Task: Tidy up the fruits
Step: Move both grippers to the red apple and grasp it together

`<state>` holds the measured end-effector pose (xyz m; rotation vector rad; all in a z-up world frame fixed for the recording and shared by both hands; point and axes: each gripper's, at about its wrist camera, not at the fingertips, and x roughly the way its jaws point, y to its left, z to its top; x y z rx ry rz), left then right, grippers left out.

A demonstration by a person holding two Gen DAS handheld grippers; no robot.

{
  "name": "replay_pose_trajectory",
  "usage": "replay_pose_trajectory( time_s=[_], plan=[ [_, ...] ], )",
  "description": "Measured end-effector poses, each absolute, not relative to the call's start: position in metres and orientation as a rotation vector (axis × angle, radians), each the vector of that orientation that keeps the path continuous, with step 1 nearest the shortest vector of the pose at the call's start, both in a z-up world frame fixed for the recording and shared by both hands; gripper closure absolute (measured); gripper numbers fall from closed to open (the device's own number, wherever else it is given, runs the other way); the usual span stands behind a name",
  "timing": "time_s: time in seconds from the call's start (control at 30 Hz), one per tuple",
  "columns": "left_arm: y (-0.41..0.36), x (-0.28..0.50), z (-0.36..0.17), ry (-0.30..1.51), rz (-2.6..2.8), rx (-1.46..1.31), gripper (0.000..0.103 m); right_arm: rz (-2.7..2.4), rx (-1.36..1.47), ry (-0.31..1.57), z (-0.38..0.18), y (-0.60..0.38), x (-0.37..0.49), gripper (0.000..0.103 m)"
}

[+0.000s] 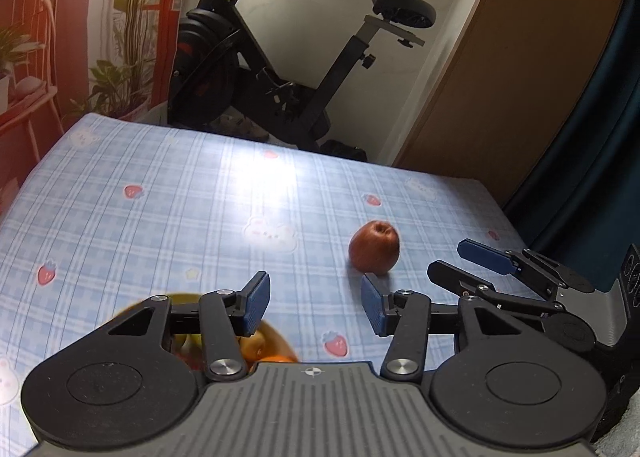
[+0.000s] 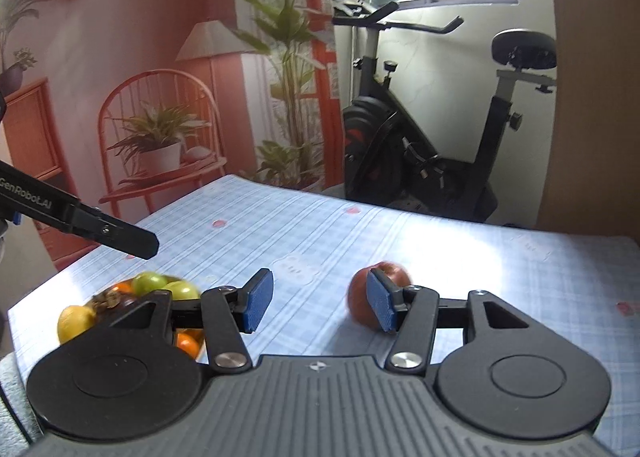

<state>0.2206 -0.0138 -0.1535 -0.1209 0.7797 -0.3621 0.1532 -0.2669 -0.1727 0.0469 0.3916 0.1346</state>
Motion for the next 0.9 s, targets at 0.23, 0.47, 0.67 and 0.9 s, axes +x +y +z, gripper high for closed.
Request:
replay_pose_trajectory(
  time_s=[0.23,0.47,0.67,0.9],
  plan=[
    [-0.070,0.265,-0.151,0.718,-0.408,-0.075,0.037,0.108,0.039,0.378,-0.187,-0.300,0.184,0.037],
    [-0.107,0.312,-0.185,0.821,-0.440,-0.045,0.037,0.173,0.053,0.479,-0.226,-0.306,0.215,0.036],
    [-0.121,0.341,-0.216,0.916,-0.482,-0.072,0.037,0.218,0.064,0.526,-0.251,-0.303,0.232,0.036],
    [-0.127,0.346,-0.240,0.934,-0.521,-0.044,0.037,0.230,0.100,0.533,-0.261,-0.307,0.244,0.033]
  ],
)
